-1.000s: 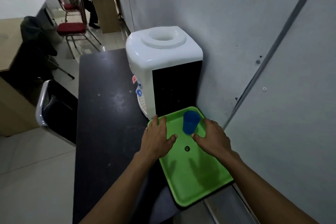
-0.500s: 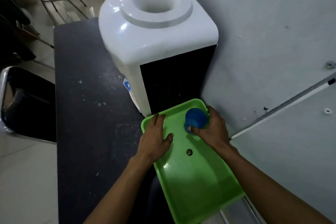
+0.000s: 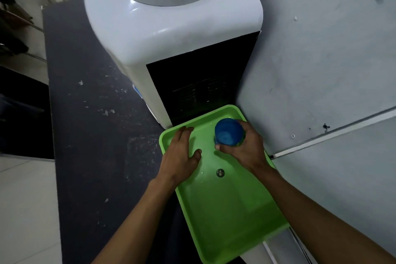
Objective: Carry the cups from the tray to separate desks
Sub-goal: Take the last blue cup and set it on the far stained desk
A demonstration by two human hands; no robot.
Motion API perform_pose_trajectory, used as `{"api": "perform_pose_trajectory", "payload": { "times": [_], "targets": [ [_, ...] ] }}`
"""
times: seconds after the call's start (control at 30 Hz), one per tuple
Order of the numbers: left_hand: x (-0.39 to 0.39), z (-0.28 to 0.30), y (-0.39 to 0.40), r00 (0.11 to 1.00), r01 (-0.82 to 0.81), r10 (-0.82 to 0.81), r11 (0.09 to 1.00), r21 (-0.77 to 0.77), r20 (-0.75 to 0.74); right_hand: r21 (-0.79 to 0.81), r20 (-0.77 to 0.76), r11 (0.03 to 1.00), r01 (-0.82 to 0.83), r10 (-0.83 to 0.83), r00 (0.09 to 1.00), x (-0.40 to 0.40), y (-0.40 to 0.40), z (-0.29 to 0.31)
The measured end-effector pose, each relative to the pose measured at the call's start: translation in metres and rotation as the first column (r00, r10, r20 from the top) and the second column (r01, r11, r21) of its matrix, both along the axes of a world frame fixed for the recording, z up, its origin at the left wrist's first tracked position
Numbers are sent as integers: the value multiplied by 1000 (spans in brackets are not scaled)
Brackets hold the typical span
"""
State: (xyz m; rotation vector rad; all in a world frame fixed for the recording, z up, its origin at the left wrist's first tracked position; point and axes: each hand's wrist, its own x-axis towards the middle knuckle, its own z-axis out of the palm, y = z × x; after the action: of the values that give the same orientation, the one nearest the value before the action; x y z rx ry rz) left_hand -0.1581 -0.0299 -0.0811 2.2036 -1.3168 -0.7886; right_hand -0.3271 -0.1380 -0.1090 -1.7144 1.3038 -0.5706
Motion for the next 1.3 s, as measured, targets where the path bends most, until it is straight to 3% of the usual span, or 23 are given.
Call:
{"api": "perform_pose_trajectory", "payload": {
  "times": [0.47, 0.57, 0.67, 0.87, 1.03, 1.3],
  "targets": [
    [1, 15, 13, 1000, -28, 28, 999, -32, 8, -58, 60, 998, 23, -19, 998, -7, 8, -9],
    [2, 25, 10, 994, -93, 90, 994, -64, -56, -71, 82, 997, 17, -12, 997, -13, 16, -1],
    [-3, 43, 7, 964, -172, 158, 984, -46, -215, -94, 106, 995, 17, -7, 994, -20, 26, 16],
    [-10, 68, -1, 792, -135, 191, 981, 139, -580, -216, 102, 976, 36, -14, 995, -39, 48, 66],
    [-24, 83, -5, 562, -20, 256, 955, 297, -786, -329, 110, 936, 127, -96, 989, -62, 79, 111],
    [-79, 124, 20, 386, 377, 46, 904, 203, -921, -425, 88, 816, 392, -394, 915, -102, 166, 170]
  ]
}}
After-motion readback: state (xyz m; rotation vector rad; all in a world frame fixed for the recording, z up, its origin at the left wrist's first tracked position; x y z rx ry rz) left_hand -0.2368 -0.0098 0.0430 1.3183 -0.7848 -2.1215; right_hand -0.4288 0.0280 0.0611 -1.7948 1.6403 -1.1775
